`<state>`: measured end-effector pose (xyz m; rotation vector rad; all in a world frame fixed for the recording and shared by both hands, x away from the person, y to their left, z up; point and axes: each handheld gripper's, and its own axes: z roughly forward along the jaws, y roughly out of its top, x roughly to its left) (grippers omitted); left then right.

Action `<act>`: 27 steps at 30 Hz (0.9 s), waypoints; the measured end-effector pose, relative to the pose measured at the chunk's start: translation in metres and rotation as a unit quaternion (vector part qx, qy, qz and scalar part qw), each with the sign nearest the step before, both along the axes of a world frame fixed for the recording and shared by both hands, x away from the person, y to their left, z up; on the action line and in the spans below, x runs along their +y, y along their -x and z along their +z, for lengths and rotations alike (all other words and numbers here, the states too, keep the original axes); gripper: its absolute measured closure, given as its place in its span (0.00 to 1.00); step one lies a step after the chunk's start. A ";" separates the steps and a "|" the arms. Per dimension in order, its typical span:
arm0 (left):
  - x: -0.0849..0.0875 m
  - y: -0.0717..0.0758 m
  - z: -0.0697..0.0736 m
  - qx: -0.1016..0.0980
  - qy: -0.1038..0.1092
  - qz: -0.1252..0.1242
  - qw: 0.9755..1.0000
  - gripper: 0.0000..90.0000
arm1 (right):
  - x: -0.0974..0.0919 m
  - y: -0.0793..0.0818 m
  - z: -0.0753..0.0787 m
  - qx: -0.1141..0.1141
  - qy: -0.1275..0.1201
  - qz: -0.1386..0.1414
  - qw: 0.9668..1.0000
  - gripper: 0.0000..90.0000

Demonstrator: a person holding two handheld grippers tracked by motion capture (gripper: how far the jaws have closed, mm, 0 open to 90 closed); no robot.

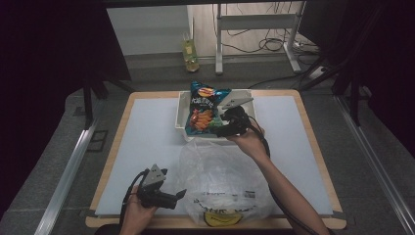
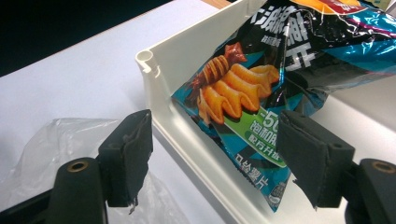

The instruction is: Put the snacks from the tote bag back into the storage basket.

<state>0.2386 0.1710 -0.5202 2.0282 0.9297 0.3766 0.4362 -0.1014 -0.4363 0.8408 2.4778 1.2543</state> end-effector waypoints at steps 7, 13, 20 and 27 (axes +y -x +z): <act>0.001 0.000 0.001 -0.001 0.008 0.002 1.000 0.01 | -0.002 0.008 0.001 -0.001 0.004 0.008 1.000 0.28; -0.001 0.002 0.001 -0.014 0.013 -0.005 1.000 0.01 | -0.005 0.017 0.001 -0.006 0.006 0.017 1.000 0.27; -0.001 0.002 0.000 -0.018 0.006 0.000 1.000 0.01 | -0.010 0.028 0.000 -0.013 0.010 0.026 1.000 0.24; -0.002 0.002 0.000 -0.021 -0.003 0.003 1.000 0.01 | -0.016 0.035 -0.005 -0.016 0.004 0.030 0.999 0.23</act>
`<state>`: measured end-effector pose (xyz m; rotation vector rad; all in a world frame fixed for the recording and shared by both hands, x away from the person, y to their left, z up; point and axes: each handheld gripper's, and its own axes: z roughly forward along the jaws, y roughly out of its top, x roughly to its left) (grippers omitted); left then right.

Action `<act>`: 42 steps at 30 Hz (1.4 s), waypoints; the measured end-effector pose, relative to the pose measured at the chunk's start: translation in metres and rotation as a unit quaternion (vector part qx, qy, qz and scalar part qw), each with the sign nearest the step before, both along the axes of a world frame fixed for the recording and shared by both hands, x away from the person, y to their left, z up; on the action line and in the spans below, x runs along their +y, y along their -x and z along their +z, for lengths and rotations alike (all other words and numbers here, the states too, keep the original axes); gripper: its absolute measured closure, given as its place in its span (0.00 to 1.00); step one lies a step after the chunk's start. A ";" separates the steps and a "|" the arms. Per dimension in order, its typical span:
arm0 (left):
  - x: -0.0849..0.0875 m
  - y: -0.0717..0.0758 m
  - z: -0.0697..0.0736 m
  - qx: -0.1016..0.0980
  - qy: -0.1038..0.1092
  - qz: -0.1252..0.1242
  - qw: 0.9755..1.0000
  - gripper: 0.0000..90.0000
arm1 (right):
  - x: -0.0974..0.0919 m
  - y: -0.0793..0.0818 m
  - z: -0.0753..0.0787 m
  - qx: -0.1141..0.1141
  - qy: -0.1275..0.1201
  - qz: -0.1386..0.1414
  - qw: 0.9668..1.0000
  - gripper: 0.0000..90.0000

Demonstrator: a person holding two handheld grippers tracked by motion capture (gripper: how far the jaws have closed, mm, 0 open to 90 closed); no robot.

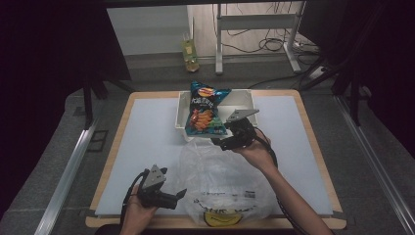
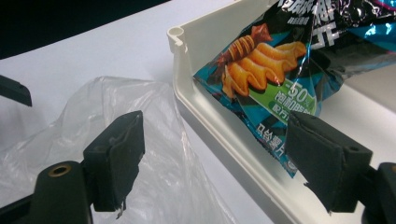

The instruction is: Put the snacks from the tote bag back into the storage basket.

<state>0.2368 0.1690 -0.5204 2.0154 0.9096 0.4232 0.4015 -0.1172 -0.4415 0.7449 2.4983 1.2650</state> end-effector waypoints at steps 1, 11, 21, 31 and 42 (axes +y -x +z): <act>0.000 0.000 0.000 0.000 0.001 0.000 1.000 0.01 | -0.001 0.001 -0.001 0.001 0.000 0.001 1.000 0.23; 0.002 0.000 0.000 -0.001 0.003 -0.001 1.000 0.01 | -0.010 0.006 -0.003 -0.004 -0.002 0.004 1.000 0.19; 0.003 -0.001 0.001 0.009 0.027 -0.002 1.000 0.00 | -0.014 0.015 -0.006 0.000 -0.004 0.008 1.000 0.16; 0.004 0.000 0.002 0.017 0.024 0.000 1.000 0.00 | -0.021 0.021 -0.008 0.009 -0.007 0.002 1.000 0.13; 0.007 0.000 0.004 0.008 0.021 0.009 1.000 0.00 | -0.028 0.030 -0.010 0.006 0.001 -0.003 1.000 0.12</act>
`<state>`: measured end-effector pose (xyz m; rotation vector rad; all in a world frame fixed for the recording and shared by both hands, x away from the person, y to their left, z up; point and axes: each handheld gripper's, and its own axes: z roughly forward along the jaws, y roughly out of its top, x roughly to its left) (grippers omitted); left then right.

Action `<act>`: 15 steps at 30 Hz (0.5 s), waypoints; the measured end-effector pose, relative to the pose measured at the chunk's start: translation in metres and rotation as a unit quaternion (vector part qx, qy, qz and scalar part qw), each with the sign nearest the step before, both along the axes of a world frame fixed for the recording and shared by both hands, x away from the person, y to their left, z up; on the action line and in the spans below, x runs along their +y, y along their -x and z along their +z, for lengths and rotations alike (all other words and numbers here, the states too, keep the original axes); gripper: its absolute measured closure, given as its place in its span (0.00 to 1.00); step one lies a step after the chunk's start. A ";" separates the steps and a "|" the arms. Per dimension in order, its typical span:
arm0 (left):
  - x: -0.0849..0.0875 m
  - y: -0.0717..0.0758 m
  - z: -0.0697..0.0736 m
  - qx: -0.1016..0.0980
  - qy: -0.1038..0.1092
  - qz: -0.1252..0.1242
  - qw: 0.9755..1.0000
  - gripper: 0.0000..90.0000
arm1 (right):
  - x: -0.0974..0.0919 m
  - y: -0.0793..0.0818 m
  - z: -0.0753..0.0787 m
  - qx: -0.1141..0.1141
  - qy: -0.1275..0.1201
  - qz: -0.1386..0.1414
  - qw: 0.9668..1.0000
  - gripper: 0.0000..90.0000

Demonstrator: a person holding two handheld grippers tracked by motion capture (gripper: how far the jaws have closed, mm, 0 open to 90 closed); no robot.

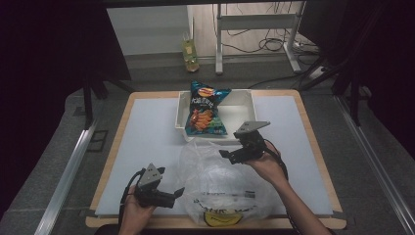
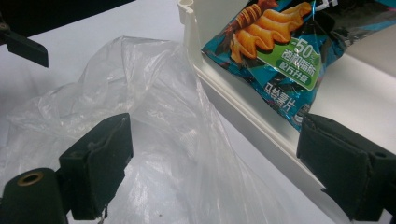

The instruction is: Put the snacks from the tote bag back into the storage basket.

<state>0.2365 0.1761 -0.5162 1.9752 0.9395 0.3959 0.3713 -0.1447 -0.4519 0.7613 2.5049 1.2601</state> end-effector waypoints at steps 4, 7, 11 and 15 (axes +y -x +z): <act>0.000 0.000 0.001 -0.004 -0.002 0.000 1.000 0.00 | -0.004 0.003 0.000 -0.001 -0.002 -0.002 1.000 0.12; 0.000 0.001 0.001 -0.006 -0.003 0.000 1.000 0.00 | -0.008 0.005 0.000 -0.001 -0.004 -0.005 1.000 0.12; 0.000 0.001 0.001 -0.008 -0.004 0.002 1.000 0.00 | -0.012 0.008 -0.001 0.000 0.000 -0.009 1.000 0.12; 0.000 0.001 0.001 -0.008 -0.004 0.003 1.000 0.00 | -0.016 0.012 -0.003 0.003 0.003 -0.013 1.000 0.12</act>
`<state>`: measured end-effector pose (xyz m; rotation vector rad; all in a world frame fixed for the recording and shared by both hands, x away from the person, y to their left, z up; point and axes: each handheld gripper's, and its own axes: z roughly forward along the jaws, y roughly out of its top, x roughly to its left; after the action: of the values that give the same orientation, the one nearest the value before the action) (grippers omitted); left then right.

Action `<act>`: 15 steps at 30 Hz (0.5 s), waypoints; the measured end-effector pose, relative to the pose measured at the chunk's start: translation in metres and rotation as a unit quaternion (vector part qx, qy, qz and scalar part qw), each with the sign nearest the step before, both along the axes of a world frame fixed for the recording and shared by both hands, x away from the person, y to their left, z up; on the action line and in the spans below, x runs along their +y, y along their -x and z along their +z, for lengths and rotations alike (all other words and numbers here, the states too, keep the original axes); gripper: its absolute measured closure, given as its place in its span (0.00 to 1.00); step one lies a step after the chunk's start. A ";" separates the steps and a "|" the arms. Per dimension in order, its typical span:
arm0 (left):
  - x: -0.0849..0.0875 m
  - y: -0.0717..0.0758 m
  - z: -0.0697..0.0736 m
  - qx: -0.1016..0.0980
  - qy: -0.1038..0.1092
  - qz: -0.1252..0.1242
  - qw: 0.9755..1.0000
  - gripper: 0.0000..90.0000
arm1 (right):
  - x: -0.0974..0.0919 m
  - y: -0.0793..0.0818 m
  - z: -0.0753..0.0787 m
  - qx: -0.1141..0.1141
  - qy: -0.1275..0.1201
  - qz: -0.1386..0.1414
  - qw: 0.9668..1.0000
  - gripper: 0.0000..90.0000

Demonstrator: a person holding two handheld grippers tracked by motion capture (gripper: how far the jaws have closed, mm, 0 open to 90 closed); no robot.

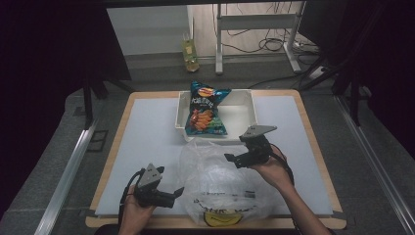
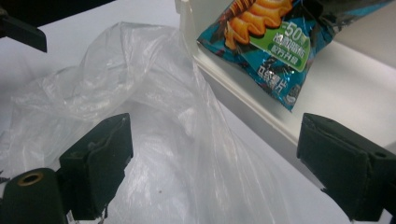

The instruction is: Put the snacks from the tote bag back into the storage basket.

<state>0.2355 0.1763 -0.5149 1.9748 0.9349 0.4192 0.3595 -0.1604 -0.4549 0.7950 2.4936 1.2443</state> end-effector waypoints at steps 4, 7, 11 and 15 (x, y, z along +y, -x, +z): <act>0.000 0.000 0.000 -0.001 -0.001 0.000 1.000 0.01 | -0.003 0.004 -0.001 -0.003 0.004 -0.001 1.000 0.12; 0.000 0.000 0.000 0.000 -0.005 -0.002 1.000 0.01 | -0.006 0.006 -0.002 -0.003 0.005 -0.003 1.000 0.12; 0.001 0.000 0.001 0.000 -0.003 0.002 1.000 0.01 | -0.010 0.009 -0.003 -0.003 0.005 -0.005 1.000 0.12; 0.002 0.000 0.002 0.003 0.001 0.005 1.000 0.01 | -0.014 0.013 -0.002 -0.003 0.002 -0.007 1.000 0.11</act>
<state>0.2354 0.1781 -0.5132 1.9727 0.9488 0.4173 0.3464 -0.1742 -0.4567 0.8044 2.4801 1.2362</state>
